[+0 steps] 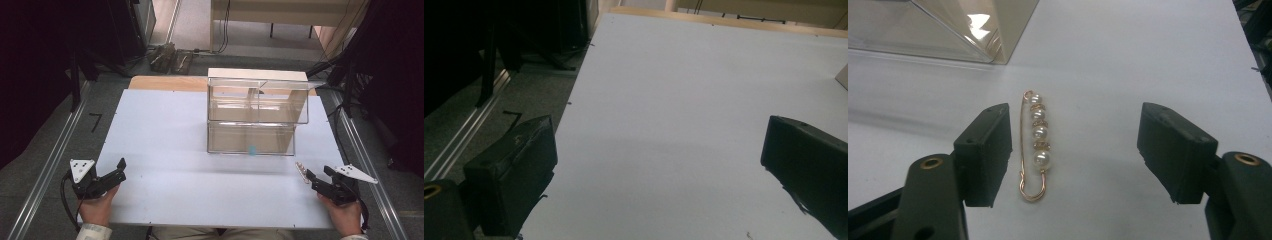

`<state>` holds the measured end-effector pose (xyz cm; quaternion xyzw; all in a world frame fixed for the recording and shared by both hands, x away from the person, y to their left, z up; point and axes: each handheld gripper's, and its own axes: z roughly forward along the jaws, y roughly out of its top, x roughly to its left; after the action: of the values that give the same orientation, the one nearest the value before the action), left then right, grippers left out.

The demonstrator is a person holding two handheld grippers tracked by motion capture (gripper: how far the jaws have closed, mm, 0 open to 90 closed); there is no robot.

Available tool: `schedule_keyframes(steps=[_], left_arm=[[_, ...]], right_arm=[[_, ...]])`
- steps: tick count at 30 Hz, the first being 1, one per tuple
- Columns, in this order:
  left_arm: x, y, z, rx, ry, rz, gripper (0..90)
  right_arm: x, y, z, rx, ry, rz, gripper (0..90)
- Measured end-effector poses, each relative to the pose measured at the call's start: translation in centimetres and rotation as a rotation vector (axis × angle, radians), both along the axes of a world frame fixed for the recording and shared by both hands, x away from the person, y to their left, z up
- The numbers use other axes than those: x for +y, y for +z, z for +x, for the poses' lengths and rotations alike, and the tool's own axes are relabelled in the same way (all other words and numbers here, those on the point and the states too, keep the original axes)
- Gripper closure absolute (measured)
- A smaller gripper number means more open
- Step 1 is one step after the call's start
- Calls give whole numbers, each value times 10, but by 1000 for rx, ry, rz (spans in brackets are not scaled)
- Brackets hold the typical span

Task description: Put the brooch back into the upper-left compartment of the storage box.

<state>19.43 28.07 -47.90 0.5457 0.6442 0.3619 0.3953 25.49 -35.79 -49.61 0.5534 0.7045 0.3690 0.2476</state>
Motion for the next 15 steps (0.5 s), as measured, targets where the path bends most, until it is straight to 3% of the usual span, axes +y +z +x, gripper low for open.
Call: schedule_keyframes(steps=[15], left_arm=[[0,0,0,3,-2,1,10]], right_arm=[[4,-5,4,38,39,-18,429]])
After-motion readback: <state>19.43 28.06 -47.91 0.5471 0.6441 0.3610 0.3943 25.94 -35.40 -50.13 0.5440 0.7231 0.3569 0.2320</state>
